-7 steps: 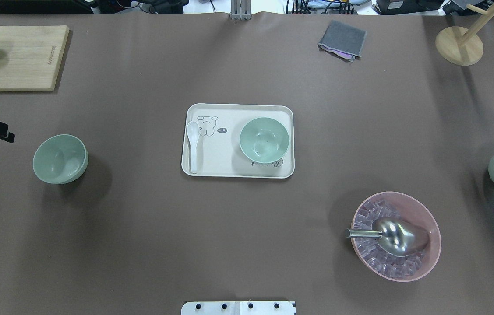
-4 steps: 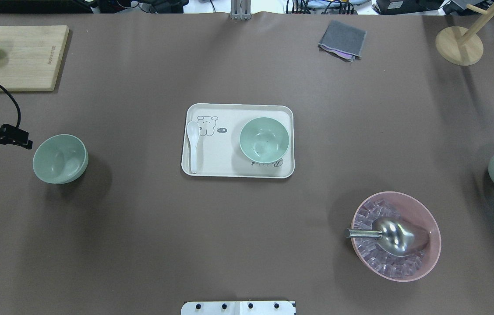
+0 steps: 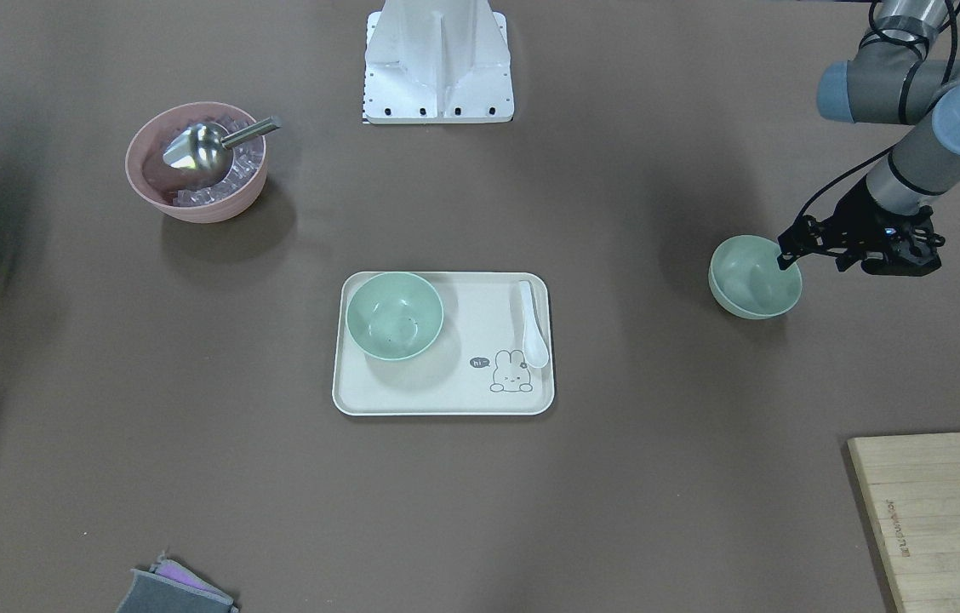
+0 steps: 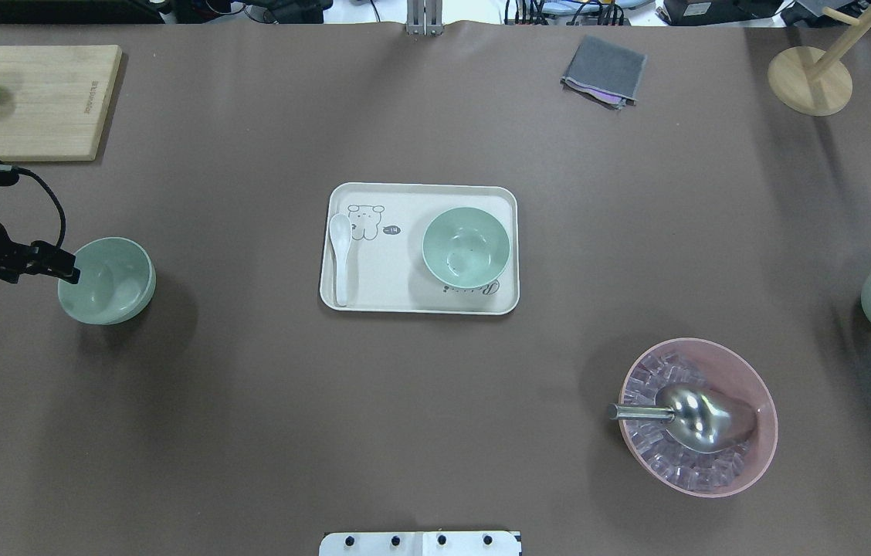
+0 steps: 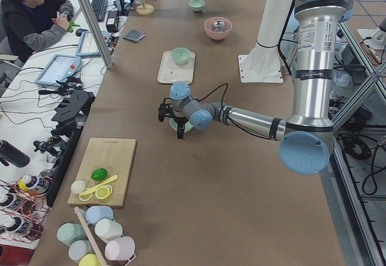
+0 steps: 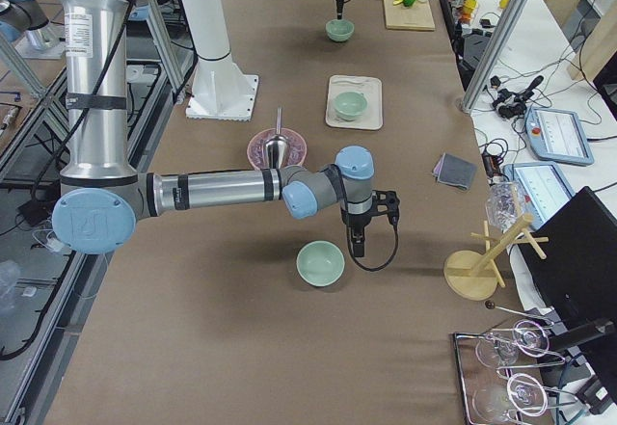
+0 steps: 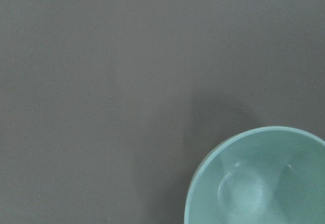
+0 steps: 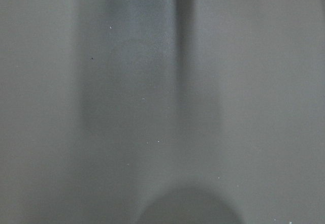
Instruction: Stack green bowls together
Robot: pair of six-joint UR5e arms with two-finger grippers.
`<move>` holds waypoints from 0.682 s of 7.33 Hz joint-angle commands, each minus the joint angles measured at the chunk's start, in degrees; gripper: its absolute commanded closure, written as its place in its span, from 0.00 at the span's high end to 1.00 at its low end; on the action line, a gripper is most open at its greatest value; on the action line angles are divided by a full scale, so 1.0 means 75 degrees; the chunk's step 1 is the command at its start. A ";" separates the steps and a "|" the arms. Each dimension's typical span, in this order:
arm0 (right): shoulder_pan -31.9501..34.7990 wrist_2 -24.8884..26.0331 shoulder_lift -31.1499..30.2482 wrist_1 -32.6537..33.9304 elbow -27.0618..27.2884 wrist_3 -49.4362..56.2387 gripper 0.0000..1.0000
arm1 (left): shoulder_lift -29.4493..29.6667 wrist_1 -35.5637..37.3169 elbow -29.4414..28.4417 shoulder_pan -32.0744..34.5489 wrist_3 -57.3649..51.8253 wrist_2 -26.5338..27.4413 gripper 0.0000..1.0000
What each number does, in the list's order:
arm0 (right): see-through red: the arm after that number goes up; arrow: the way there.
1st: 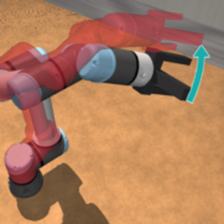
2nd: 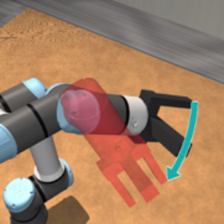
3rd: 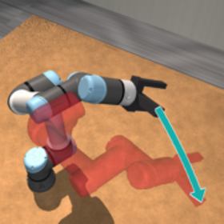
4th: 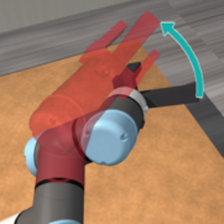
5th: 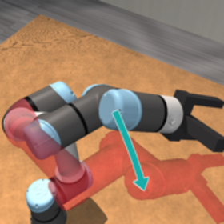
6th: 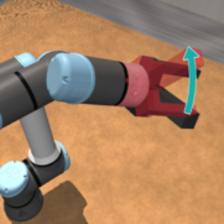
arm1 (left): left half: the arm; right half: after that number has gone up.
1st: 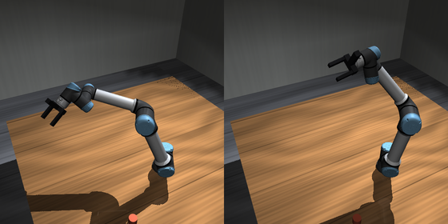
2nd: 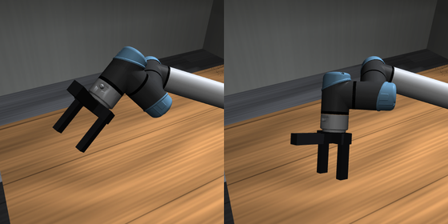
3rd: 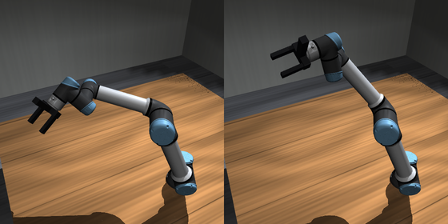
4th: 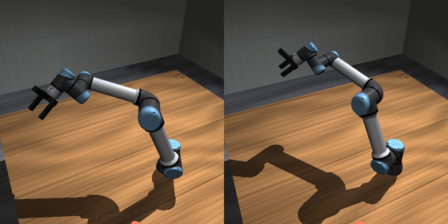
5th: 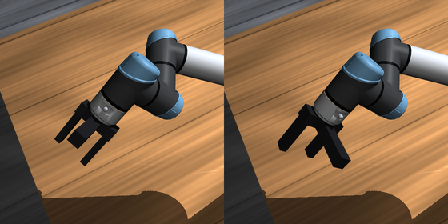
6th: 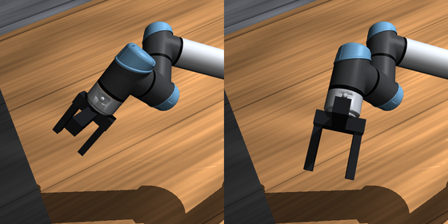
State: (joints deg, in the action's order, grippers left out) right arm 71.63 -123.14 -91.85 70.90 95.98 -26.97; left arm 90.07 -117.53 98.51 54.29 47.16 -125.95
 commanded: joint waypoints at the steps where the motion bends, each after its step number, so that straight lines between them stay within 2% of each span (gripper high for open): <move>1: 0.0000 0.0000 0.0001 -0.0008 -0.0001 -0.0002 1.00 | 0.0176 -0.0009 -0.0254 -0.0112 -0.0031 0.0001 0.98; 3: 0.0000 0.0000 0.0001 -0.0008 0.0011 -0.0013 1.00 | 0.0306 -0.0032 -0.0373 -0.0207 -0.0031 -0.0011 0.96; 4: 0.0000 0.0000 0.0001 -0.0008 0.0011 -0.0013 1.00 | 0.0307 -0.0032 -0.0362 -0.0207 -0.0031 -0.0011 0.71; 5: 0.0000 0.0000 0.0001 -0.0008 0.0023 -0.0013 1.00 | 0.0307 -0.0032 -0.0362 -0.0207 -0.0054 -0.0011 0.28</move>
State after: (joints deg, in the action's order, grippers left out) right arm 71.63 -123.14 -91.85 70.84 96.07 -27.07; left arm 92.31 -117.76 95.83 52.78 46.89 -126.02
